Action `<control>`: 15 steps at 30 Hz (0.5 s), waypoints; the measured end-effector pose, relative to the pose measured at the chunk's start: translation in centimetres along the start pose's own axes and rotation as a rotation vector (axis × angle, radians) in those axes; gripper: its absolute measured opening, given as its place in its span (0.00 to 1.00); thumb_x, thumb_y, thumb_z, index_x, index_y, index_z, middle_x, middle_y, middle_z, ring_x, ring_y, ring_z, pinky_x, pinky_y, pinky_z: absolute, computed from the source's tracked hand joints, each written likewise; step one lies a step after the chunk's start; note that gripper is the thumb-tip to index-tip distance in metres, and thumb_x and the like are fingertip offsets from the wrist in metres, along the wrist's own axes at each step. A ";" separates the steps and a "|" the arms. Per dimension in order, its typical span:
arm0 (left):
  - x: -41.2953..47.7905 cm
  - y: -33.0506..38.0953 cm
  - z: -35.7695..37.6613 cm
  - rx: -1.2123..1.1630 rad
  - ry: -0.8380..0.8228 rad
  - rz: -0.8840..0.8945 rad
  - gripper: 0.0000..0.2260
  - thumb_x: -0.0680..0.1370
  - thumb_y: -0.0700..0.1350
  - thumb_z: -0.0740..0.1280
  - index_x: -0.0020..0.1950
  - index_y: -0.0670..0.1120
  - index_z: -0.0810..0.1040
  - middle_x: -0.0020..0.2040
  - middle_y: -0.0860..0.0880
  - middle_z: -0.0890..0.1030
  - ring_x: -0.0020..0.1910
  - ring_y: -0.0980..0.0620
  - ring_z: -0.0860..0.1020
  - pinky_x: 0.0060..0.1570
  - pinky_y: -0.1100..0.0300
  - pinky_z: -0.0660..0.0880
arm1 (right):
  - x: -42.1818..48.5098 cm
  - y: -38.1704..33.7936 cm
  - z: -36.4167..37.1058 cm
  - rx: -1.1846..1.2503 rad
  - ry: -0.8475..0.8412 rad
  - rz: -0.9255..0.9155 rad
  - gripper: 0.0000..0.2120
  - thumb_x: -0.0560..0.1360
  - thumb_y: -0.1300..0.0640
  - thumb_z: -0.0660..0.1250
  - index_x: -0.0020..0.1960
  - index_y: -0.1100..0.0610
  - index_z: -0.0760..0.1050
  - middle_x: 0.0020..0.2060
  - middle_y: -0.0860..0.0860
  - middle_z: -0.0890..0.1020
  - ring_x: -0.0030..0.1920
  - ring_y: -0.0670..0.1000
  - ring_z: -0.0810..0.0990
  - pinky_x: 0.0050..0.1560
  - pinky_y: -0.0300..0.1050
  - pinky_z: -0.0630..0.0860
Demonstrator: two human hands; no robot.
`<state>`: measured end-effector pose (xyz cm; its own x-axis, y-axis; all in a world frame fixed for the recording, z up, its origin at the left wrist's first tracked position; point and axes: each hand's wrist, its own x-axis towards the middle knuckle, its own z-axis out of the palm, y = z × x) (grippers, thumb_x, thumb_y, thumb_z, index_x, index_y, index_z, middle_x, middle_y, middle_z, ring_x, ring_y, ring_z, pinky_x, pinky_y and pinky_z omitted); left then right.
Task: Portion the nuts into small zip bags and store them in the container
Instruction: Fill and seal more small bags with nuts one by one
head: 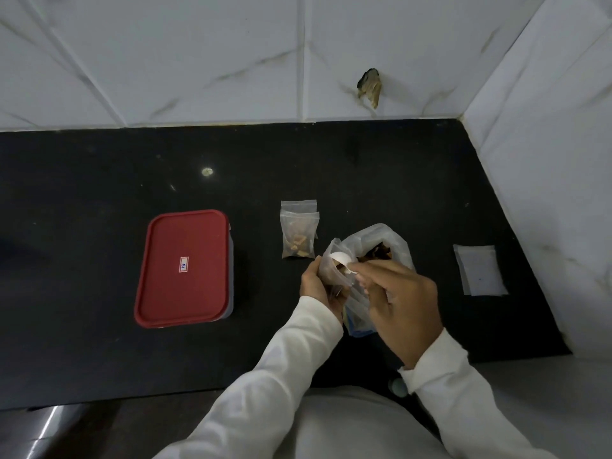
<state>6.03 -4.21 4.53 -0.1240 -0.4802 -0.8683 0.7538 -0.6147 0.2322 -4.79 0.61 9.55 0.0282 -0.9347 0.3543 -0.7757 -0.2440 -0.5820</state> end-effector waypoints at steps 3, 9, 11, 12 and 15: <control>-0.1 0.2 0.2 -0.026 -0.009 -0.026 0.14 0.79 0.49 0.65 0.58 0.40 0.79 0.37 0.42 0.82 0.32 0.48 0.80 0.23 0.64 0.75 | -0.3 0.6 0.7 -0.142 0.039 -0.136 0.10 0.71 0.65 0.67 0.51 0.61 0.83 0.41 0.56 0.84 0.39 0.53 0.83 0.50 0.34 0.75; 0.1 0.4 0.1 -0.036 -0.025 -0.054 0.15 0.79 0.50 0.64 0.57 0.40 0.78 0.33 0.43 0.82 0.25 0.49 0.80 0.23 0.64 0.74 | -1.0 1.6 1.0 -0.191 0.109 -0.302 0.12 0.70 0.67 0.66 0.51 0.64 0.83 0.44 0.57 0.85 0.47 0.50 0.78 0.56 0.42 0.74; 0.1 0.4 0.0 -0.030 -0.027 -0.060 0.14 0.79 0.50 0.65 0.56 0.40 0.79 0.33 0.43 0.82 0.26 0.50 0.80 0.23 0.65 0.74 | -0.9 1.6 0.9 -0.190 0.107 -0.304 0.12 0.71 0.66 0.65 0.51 0.64 0.83 0.44 0.57 0.85 0.46 0.50 0.78 0.55 0.42 0.75; 0.0 0.4 0.0 -0.031 -0.035 -0.064 0.14 0.79 0.49 0.65 0.56 0.39 0.79 0.35 0.43 0.82 0.26 0.49 0.80 0.23 0.65 0.74 | -0.9 1.6 0.9 -0.181 0.105 -0.314 0.11 0.72 0.65 0.64 0.50 0.64 0.83 0.43 0.57 0.85 0.46 0.49 0.77 0.55 0.43 0.75; -0.1 0.5 0.1 -0.035 -0.038 -0.074 0.14 0.79 0.48 0.64 0.58 0.39 0.79 0.38 0.42 0.81 0.26 0.49 0.80 0.22 0.65 0.73 | -0.9 1.2 0.6 -0.135 0.123 -0.310 0.15 0.80 0.59 0.60 0.46 0.66 0.83 0.40 0.58 0.85 0.44 0.48 0.76 0.49 0.46 0.76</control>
<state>6.35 -4.50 4.81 -0.2040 -0.4586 -0.8649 0.7638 -0.6272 0.1524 -5.32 1.03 8.10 0.2055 -0.7813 0.5893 -0.8187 -0.4671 -0.3339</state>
